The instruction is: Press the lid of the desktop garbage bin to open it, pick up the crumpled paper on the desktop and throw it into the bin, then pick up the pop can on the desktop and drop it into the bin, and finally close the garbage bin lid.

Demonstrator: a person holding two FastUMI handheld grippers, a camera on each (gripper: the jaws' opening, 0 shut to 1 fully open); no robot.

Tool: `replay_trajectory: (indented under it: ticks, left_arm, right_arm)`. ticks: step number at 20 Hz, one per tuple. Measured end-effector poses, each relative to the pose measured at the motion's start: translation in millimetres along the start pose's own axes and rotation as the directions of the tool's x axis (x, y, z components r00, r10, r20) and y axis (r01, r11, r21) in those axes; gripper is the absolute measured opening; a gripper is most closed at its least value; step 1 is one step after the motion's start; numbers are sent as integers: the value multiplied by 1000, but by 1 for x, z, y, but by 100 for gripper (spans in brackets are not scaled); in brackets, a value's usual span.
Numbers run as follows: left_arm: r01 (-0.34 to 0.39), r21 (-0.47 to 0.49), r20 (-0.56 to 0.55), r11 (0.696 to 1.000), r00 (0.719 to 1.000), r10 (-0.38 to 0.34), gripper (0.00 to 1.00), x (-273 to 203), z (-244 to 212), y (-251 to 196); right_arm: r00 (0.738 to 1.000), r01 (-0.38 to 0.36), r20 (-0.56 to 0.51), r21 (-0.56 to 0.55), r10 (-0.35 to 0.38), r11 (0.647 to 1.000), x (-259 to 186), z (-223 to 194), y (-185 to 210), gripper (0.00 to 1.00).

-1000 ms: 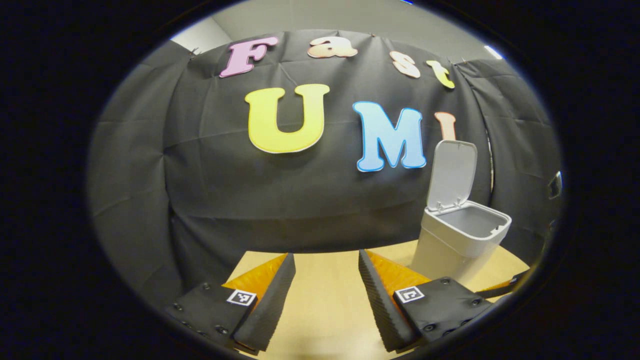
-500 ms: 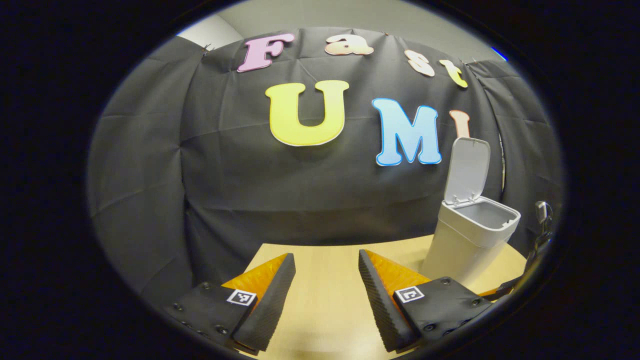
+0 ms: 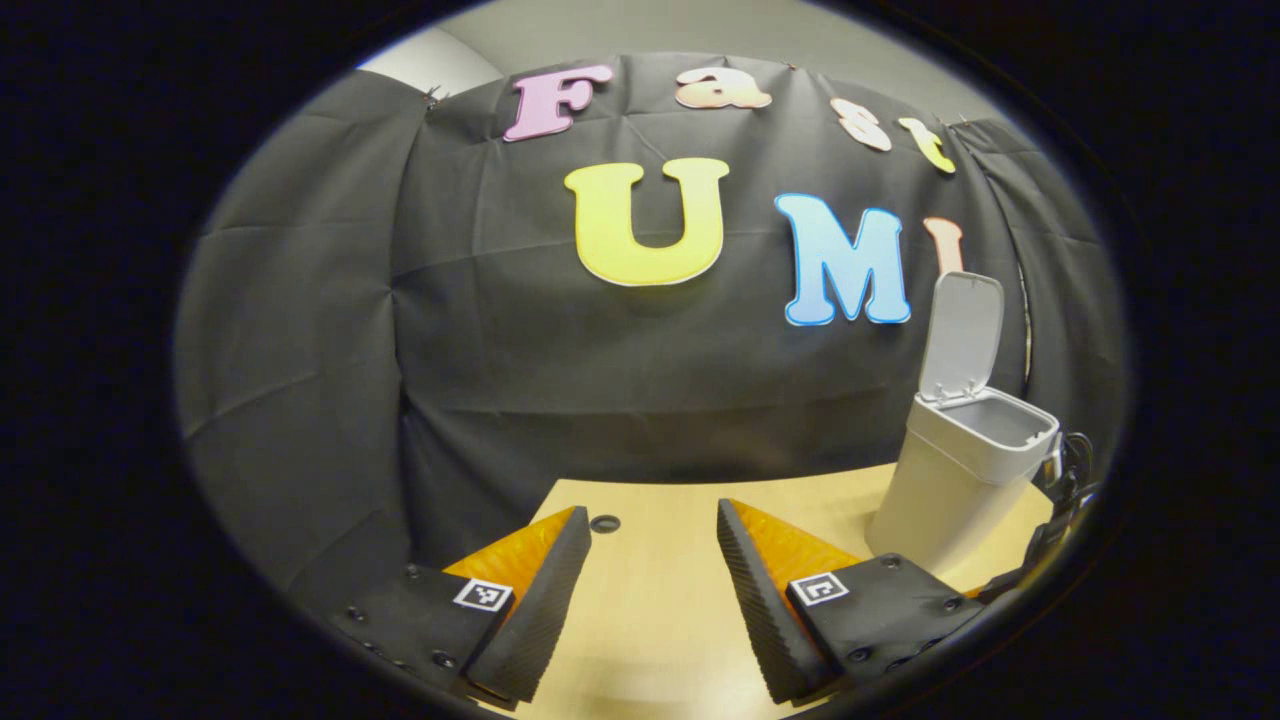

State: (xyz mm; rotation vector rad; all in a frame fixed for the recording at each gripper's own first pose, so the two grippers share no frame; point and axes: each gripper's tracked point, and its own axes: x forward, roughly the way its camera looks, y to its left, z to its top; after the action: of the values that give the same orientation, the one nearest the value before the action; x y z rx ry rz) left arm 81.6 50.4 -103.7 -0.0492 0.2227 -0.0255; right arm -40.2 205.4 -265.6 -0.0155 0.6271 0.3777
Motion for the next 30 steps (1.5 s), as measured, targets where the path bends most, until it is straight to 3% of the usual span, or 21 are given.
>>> replay_trajectory:
  ticks: [6,8,9,11,14,23,30]
  left_arm:
    - [-27,-11,-13,1000,1000,27,86,1,-8,15]
    - [-29,-13,-15,999,999,29,81,3,-9,16]
    - [-30,-16,-14,999,999,30,86,4,-9,17]
    - [-30,-24,-19,999,999,29,86,5,-13,17]
    - [-27,-30,-24,999,999,26,86,8,-16,17]
    - [3,-27,-29,1000,1000,-4,86,16,-17,8]
    - [35,-22,-27,999,999,-36,86,19,-15,-9]
  right_arm:
    - [999,10,-38,-25,-11,1000,11,-9,-1,98]
    - [998,19,-51,-33,-21,999,14,-13,-4,98]
    - [998,21,-57,-33,-23,999,15,-14,-6,98]
    - [997,34,-68,-39,-37,999,15,-16,-7,98]
    - [996,46,-72,-60,-51,997,17,-18,-10,87]
    - [997,59,50,-42,-57,997,-4,28,-10,86]
    - [982,48,183,-9,-46,999,-35,89,-12,86]
